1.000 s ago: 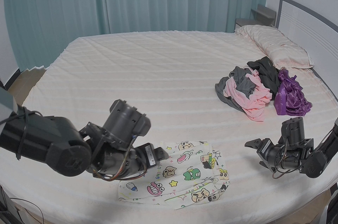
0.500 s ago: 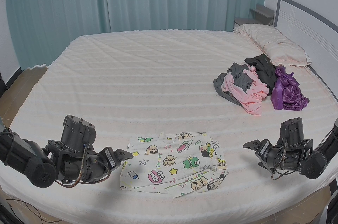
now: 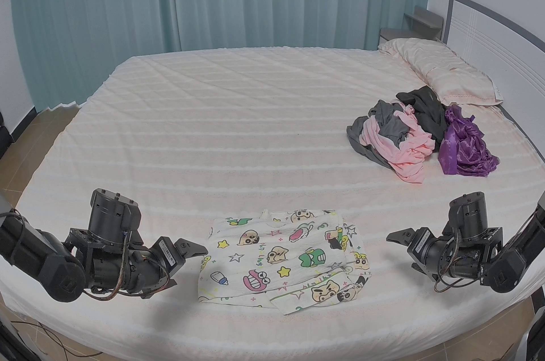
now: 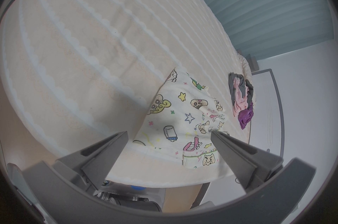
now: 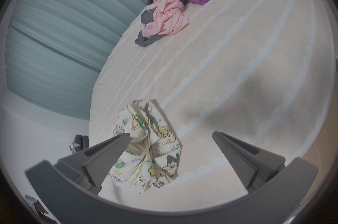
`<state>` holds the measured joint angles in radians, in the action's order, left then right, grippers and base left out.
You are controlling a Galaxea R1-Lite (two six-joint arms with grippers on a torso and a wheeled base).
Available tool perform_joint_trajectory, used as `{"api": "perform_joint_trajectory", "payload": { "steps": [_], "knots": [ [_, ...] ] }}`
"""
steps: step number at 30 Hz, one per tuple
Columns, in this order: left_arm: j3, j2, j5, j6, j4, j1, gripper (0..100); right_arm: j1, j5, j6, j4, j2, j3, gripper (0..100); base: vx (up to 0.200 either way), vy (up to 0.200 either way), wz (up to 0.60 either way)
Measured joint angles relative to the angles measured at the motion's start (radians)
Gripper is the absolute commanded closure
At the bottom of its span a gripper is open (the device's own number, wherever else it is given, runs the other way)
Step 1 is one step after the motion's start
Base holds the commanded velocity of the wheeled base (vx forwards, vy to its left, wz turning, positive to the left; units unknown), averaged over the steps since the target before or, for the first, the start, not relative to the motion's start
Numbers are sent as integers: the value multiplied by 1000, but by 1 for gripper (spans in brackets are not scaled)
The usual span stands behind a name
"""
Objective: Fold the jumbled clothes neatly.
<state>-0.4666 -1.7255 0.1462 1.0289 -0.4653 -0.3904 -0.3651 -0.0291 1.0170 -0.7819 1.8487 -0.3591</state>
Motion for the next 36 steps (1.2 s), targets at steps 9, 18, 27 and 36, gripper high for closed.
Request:
{"api": "perform_joint_trajectory", "payload": {
  "steps": [9,18,27,36],
  "knots": [
    [5,-10,2,3,-1,10,0,-36,35,-149,-133,9,41,0,0,111,0],
    [9,-13,7,4,-2,9,0,-16,234,-510,-199,35,54,0,0,0,0],
    [14,-15,10,3,-2,6,0,39,354,-631,-193,113,-56,0,0,0,0],
    [14,-16,11,3,-2,5,0,31,381,-645,-189,169,-72,100,0,0,0]
  ]
}}
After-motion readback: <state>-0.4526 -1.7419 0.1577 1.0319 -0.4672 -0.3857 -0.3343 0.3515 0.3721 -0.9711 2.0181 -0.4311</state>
